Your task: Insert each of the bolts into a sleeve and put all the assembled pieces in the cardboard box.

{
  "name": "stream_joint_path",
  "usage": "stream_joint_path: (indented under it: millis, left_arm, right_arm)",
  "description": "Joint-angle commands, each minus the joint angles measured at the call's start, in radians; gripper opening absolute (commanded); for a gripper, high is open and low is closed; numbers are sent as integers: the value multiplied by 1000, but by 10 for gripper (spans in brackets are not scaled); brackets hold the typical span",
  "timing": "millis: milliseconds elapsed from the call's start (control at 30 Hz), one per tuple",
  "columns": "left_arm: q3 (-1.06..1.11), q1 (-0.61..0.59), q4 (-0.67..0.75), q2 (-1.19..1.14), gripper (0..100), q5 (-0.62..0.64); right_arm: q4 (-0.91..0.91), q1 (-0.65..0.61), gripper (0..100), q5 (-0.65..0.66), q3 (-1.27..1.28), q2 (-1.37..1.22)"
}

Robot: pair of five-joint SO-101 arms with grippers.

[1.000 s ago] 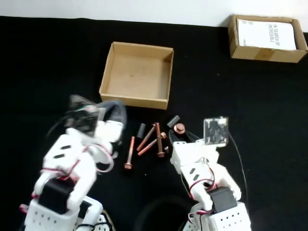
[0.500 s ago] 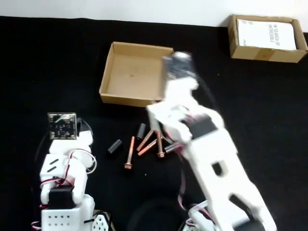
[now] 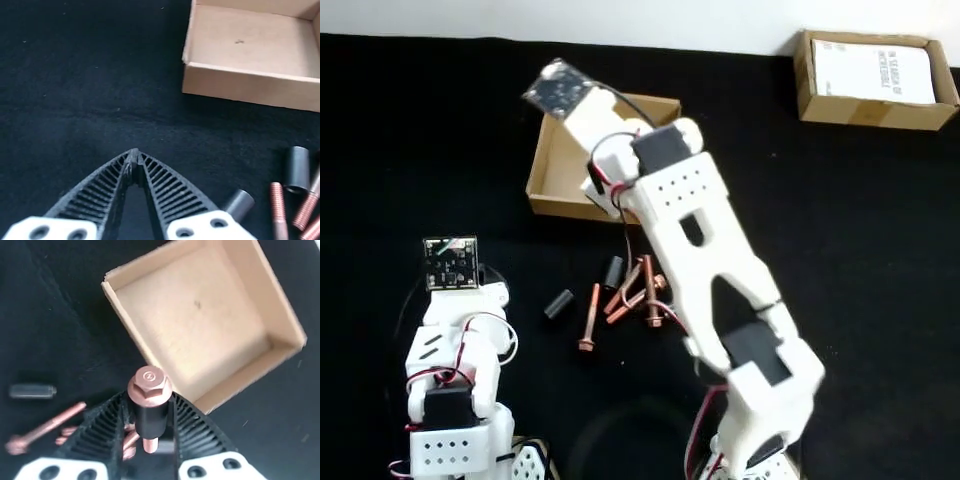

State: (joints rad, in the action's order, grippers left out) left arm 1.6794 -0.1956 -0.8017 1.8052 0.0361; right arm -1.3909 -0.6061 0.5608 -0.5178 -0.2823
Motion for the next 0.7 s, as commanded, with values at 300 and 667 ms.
stream_joint_path:
  millis: [300, 667]
  left_arm:
    - [18, -13, 2, 4, 9, -3]
    - [18, -12, -2, 7, 9, -3]
  right_arm:
    - [156, 91, 6, 574, -403, -389]
    - [120, 102, 158, 559, -450, -572]
